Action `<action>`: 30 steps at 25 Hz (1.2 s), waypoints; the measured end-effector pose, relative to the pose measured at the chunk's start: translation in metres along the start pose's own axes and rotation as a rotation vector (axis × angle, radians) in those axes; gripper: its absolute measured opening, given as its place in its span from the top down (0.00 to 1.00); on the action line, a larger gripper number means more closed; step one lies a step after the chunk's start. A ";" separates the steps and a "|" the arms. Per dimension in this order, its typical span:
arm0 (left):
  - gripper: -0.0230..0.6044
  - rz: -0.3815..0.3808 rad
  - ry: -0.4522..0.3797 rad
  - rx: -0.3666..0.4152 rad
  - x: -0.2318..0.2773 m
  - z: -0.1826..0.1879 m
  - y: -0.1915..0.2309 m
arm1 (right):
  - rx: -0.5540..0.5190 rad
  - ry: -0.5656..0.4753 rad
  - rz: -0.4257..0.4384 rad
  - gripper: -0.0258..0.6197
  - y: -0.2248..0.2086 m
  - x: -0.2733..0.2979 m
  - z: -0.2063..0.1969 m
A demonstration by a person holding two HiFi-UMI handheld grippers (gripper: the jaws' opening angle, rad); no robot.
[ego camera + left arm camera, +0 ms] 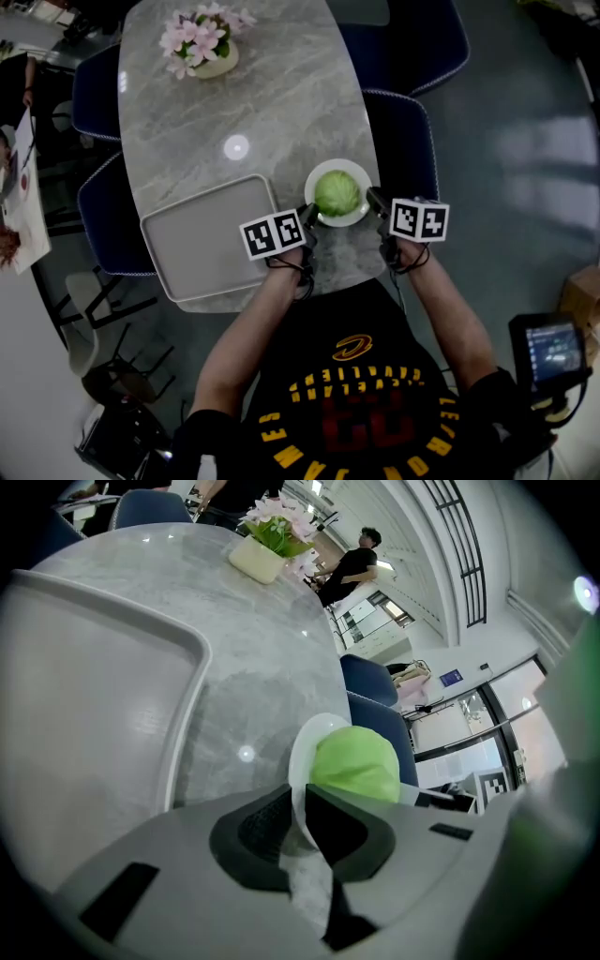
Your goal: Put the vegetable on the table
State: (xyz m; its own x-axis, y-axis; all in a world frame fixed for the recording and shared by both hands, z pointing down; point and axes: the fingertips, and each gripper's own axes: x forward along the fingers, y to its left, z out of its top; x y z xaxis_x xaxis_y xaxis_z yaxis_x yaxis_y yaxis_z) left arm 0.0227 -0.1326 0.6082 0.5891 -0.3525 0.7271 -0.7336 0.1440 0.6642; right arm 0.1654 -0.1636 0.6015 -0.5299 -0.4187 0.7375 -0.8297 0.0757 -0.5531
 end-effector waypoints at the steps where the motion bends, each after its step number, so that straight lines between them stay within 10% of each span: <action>1: 0.91 0.005 0.001 0.001 0.003 0.000 0.001 | -0.001 0.002 -0.003 0.90 -0.002 0.002 0.000; 30: 0.90 0.071 0.033 0.020 0.016 -0.005 0.010 | -0.007 0.042 -0.042 0.90 -0.017 0.012 -0.017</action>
State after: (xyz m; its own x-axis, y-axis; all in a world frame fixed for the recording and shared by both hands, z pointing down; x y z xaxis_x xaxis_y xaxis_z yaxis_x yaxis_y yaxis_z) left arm 0.0261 -0.1319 0.6276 0.5460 -0.3119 0.7776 -0.7803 0.1485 0.6075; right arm 0.1700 -0.1547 0.6260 -0.5015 -0.3833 0.7756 -0.8524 0.0655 -0.5188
